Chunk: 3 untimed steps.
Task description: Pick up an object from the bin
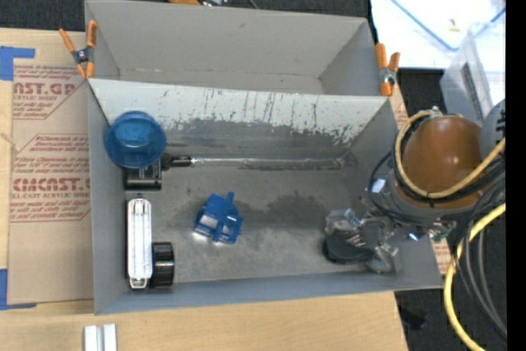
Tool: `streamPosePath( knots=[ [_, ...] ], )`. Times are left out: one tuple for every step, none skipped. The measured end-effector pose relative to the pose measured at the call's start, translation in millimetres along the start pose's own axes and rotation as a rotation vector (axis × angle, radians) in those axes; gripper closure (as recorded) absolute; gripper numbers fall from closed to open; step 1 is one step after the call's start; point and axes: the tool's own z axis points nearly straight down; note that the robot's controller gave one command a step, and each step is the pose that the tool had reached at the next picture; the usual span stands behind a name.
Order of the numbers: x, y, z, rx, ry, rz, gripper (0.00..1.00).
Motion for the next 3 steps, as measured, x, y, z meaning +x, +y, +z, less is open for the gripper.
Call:
streamPosePath(
  knots=[
    [-11.3,10.5,-0.9,0.006,0.001,0.258,1.0],
    [-11.3,10.5,-0.9,0.006,0.001,0.258,1.0],
    [-10.3,13.2,-14.5,-0.002,0.007,0.257,1.0]
  ],
)
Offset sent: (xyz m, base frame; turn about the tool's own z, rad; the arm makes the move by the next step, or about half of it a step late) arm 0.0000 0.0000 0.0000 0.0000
